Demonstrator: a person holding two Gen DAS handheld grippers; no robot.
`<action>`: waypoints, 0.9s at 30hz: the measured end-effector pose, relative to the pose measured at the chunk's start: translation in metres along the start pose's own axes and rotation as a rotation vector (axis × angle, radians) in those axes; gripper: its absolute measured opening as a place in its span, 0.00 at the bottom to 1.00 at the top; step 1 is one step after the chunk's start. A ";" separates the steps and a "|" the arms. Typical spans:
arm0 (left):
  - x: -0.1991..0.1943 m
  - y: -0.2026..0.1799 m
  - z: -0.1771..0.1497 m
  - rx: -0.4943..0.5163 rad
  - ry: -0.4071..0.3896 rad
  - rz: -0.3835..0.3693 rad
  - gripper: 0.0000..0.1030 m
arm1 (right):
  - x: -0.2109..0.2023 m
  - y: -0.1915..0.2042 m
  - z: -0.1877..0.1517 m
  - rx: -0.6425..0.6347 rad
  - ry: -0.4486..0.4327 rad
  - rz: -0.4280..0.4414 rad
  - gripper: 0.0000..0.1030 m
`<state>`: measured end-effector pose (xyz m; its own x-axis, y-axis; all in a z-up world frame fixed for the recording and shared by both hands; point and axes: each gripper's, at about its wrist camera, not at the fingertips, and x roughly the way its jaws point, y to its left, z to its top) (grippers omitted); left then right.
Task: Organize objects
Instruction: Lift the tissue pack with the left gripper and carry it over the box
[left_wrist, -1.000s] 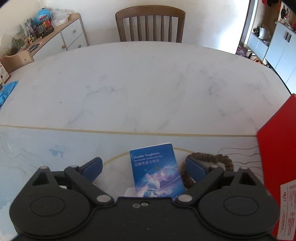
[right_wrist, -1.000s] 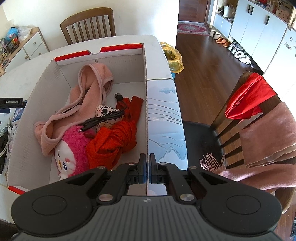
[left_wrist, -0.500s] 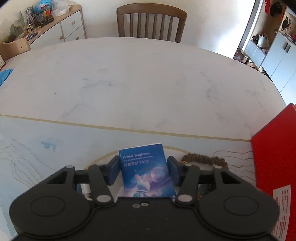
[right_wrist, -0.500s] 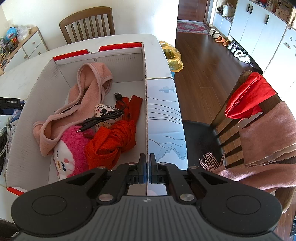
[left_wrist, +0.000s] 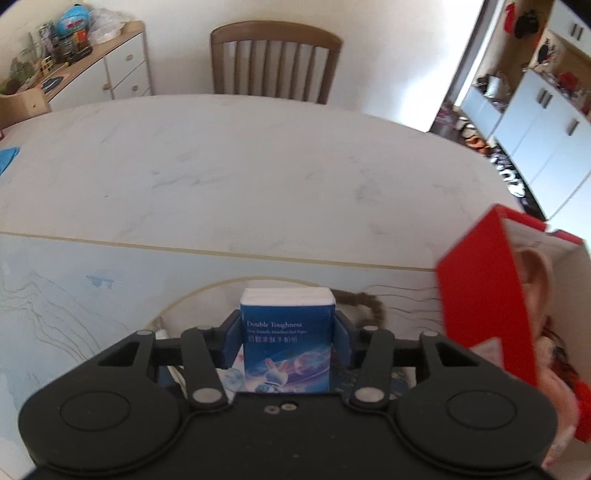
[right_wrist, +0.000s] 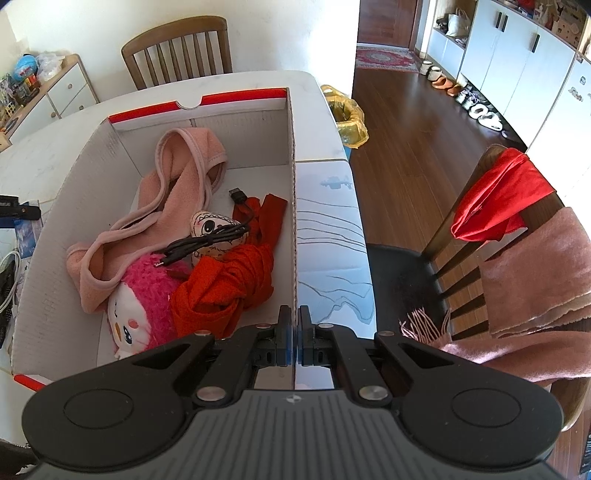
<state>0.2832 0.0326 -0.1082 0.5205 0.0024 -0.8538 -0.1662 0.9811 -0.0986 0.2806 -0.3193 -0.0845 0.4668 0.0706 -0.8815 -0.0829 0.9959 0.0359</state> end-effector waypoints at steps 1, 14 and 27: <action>-0.005 -0.002 -0.001 0.004 -0.005 -0.014 0.47 | 0.000 0.000 0.000 -0.001 -0.001 0.000 0.02; -0.082 -0.051 -0.004 0.103 -0.047 -0.208 0.47 | 0.001 0.000 0.001 -0.009 -0.008 0.000 0.02; -0.105 -0.130 -0.006 0.273 -0.073 -0.345 0.47 | 0.001 0.000 0.002 -0.008 -0.020 0.001 0.02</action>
<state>0.2449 -0.0959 -0.0094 0.5658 -0.3300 -0.7556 0.2495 0.9420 -0.2246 0.2826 -0.3187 -0.0842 0.4840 0.0730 -0.8720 -0.0909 0.9953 0.0329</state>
